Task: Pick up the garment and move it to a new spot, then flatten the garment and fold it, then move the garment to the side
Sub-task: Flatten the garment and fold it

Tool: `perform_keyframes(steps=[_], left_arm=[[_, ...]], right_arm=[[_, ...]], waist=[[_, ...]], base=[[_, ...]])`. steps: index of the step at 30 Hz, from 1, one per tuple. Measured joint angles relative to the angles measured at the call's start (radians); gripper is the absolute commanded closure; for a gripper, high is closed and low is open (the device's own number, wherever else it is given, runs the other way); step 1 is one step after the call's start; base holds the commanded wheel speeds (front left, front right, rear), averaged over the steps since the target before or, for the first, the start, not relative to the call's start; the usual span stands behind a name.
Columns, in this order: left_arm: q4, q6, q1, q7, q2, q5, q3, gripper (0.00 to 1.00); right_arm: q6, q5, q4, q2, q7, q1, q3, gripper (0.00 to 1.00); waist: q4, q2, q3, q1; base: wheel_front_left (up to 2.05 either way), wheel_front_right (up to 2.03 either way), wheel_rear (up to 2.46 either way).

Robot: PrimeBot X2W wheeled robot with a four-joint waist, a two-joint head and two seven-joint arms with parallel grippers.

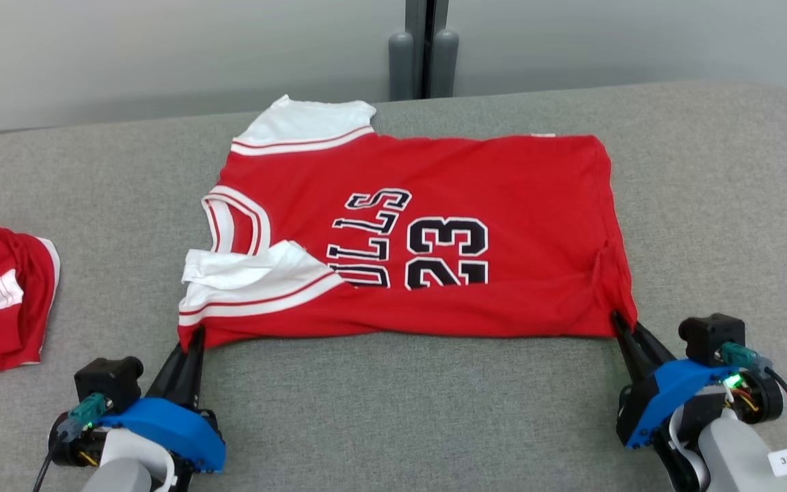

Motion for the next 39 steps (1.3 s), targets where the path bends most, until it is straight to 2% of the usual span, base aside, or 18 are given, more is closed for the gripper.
perform_keyframes(steps=[6, 12, 19, 23, 24, 25, 26, 33, 39], left_arm=[[-0.145, 0.038, 0.168, -0.001, -0.017, 0.006, 0.055, 1.00], [-0.277, 0.097, 0.330, -0.001, -0.037, 0.018, 0.059, 1.00], [-0.383, 0.138, 0.409, 0.021, -0.033, 0.020, 0.048, 1.00], [-0.397, 0.151, 0.428, 0.039, -0.033, 0.021, 0.040, 1.00], [-0.397, 0.151, 0.428, 0.040, -0.034, 0.020, 0.037, 1.00], [-0.397, 0.151, 0.428, 0.040, -0.035, 0.021, 0.035, 0.58], [-0.397, 0.154, 0.428, 0.040, -0.036, 0.021, 0.033, 0.00], [-0.411, 0.167, 0.394, 0.020, -0.030, 0.044, 0.050, 0.00], [-0.433, 0.169, 0.340, 0.003, -0.002, 0.077, 0.107, 0.00]], right_arm=[[0.000, 0.036, -0.081, -0.017, -0.001, 0.118, -0.013, 1.00], [0.000, 0.049, -0.216, -0.032, 0.057, 0.253, -0.057, 1.00], [0.000, 0.038, -0.390, -0.014, 0.163, 0.406, -0.144, 1.00], [0.000, 0.029, -0.431, -0.006, 0.221, 0.448, -0.160, 1.00], [0.000, 0.029, -0.435, -0.003, 0.227, 0.451, -0.161, 0.79], [0.000, 0.028, -0.439, -0.001, 0.227, 0.454, -0.163, 0.56], [0.000, 0.024, -0.442, -0.001, 0.225, 0.456, -0.167, 0.00], [0.000, 0.005, -0.478, -0.006, 0.183, 0.452, -0.187, 0.00], [0.000, -0.031, -0.509, 0.015, 0.114, 0.345, -0.215, 0.00]], waist=[[0.002, 0.0000, -0.062, 0.0000], [0.004, 0.0000, -0.099, -0.0001], [0.027, 0.0000, -0.097, -0.0001], [0.031, 0.0000, -0.094, -0.0001], [0.031, 0.0000, -0.094, -0.0001], [0.031, 0.0000, -0.095, -0.0001], [0.031, 0.0000, -0.097, -0.0001], [0.028, 0.0000, -0.108, 0.0000], [0.019, 0.0000, -0.112, 0.0000]], base=[[0.00, 0.00, 0.00], [0.00, 0.00, 0.00], [0.00, 0.00, 0.00], [0.00, 0.00, 0.00], [0.00, 0.00, 0.00], [0.00, 0.00, 0.00], [0.00, 0.00, 0.00], [0.00, 0.00, 0.00], [0.00, 0.00, 0.00]])
